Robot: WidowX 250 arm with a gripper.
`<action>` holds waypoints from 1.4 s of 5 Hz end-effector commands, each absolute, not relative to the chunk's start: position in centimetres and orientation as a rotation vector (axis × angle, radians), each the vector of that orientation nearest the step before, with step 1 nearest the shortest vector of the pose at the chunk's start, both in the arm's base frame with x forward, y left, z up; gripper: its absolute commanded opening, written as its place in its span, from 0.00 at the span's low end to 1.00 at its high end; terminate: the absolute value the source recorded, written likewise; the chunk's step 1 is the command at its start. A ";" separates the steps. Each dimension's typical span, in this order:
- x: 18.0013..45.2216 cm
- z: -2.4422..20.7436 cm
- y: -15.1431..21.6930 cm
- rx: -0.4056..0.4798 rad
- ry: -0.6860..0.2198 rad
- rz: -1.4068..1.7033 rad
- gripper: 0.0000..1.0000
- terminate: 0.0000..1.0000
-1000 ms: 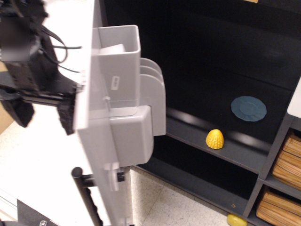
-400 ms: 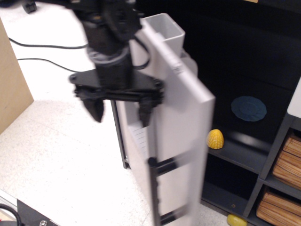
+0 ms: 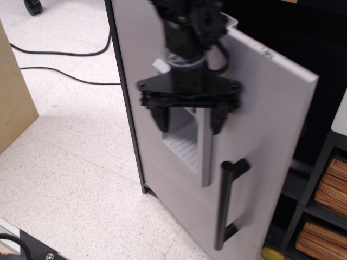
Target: Close fridge
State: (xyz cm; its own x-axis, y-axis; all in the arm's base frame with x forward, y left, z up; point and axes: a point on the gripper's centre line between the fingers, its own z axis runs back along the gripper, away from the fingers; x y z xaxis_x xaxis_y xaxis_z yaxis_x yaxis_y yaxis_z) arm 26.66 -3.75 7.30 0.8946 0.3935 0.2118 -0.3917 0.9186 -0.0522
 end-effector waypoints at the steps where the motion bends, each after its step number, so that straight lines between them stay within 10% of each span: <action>1: 30.2 8.0 -6.0 -0.050 -0.323 0.426 1.00 0.00; 7: 35.4 8.2 -6.1 -0.078 -0.355 0.425 1.00 0.00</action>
